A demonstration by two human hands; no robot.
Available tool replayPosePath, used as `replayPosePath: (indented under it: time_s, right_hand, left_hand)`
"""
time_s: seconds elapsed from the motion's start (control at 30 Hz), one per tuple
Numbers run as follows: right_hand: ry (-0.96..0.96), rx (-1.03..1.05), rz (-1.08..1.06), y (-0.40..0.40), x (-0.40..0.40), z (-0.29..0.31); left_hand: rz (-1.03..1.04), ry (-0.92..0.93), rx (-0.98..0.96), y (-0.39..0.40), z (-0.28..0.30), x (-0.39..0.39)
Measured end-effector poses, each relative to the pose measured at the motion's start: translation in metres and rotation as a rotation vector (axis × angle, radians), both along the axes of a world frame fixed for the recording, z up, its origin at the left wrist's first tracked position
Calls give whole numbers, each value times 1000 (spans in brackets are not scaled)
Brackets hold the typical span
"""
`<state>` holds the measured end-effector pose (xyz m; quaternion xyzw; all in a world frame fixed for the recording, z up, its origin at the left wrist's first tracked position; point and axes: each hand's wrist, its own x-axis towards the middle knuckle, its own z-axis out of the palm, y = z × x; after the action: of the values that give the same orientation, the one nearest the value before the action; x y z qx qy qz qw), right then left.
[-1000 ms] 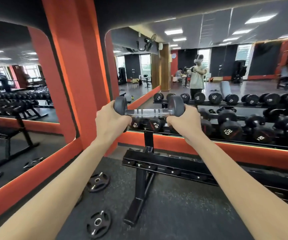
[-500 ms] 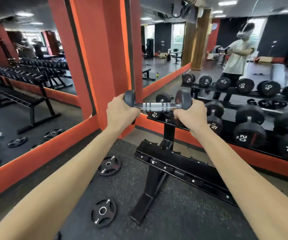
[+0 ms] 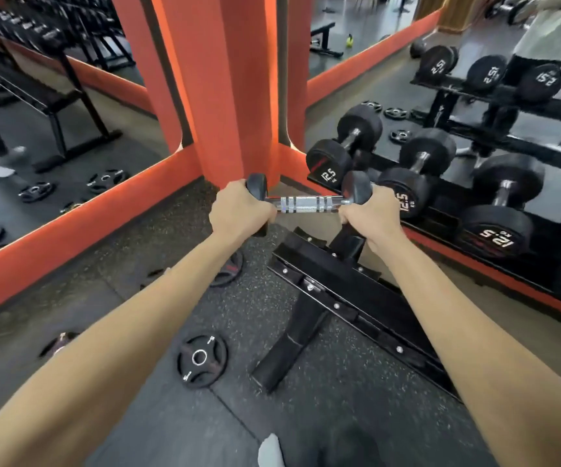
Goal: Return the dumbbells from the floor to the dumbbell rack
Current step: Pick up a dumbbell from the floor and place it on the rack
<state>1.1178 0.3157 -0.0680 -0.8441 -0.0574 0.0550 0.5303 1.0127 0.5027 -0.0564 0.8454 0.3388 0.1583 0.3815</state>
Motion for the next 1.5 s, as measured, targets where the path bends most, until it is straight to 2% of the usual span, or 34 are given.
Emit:
replayPosePath:
  time_s: [0.13,0.2,0.33,0.53,0.73,0.93,1.1,1.23,1.5]
  right_hand:
    - [67,-86,80,24,66,-44]
    - [133,-152,146,47,117,-76]
    - [184,-165,171,58,155,-116]
    - [211,-339,308,103,244,-210]
    - [272,-531,486,135,290,-297]
    - [296,-632,555,158,313,-371]
    - [263,-691,567,179,329,-402]
    - [236,-764,593,198,338,-416]
    - [259,-871,629,198,340,-410]
  left_hand:
    - [78,113,-111,12,-45,49]
    - [192,184,-134,22,-75,89]
    - [209,230,-186,33,-109,121]
    - [375,311,-340,48,-212,194]
    - [560,373,-541,45,-316,217]
    - [652,366,-703,52,-395,236]
    - [650,401,-750,67,-427,254]
    - [625,520,-801,77,-449,262]
    - [528,609,-870,82,-460,261]
